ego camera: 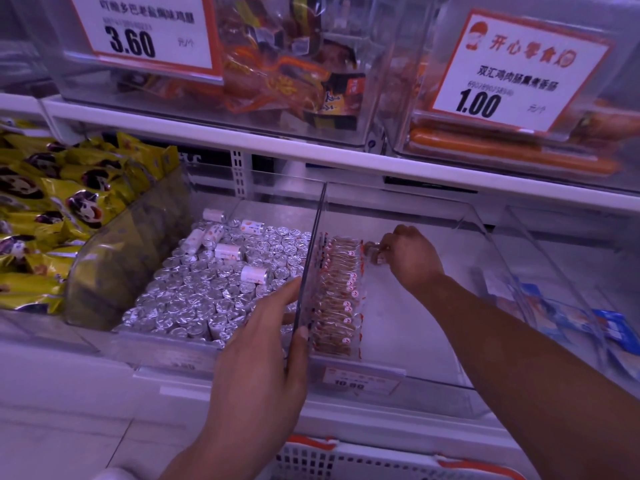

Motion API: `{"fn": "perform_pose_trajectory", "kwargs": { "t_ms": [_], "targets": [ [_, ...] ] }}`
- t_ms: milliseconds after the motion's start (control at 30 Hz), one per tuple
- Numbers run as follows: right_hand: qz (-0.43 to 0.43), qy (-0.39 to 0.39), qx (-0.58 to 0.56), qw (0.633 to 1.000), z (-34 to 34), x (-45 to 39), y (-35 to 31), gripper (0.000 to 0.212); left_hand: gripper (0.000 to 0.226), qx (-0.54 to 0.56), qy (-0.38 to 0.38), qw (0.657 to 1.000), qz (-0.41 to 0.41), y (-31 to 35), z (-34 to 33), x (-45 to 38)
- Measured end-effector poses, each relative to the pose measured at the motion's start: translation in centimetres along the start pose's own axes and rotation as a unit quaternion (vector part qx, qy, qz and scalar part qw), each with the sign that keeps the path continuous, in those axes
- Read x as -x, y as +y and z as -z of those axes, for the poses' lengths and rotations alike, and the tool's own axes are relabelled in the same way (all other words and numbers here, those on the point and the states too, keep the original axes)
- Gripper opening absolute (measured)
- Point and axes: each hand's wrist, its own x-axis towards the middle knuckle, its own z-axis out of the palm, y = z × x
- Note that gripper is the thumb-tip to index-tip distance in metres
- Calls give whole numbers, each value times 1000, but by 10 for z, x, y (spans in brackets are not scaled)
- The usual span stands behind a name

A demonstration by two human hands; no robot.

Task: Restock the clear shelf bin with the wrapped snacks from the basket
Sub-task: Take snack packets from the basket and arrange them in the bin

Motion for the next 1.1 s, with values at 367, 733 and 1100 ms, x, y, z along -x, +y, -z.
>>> {"fn": "perform_pose_trajectory", "kwargs": {
  "t_ms": [367, 733, 1100],
  "targets": [
    [-18, 29, -22, 999, -4, 5, -7, 24, 57, -2, 3, 1000, -4, -1, -1, 0],
    [-208, -83, -178, 958, -8, 7, 4, 35, 57, -4, 2, 1000, -5, 0, -2, 0],
    [-138, -143, -170, 965, -4, 12, 12, 34, 60, -8, 2, 1000, 0, -1, -3, 0]
  ]
}}
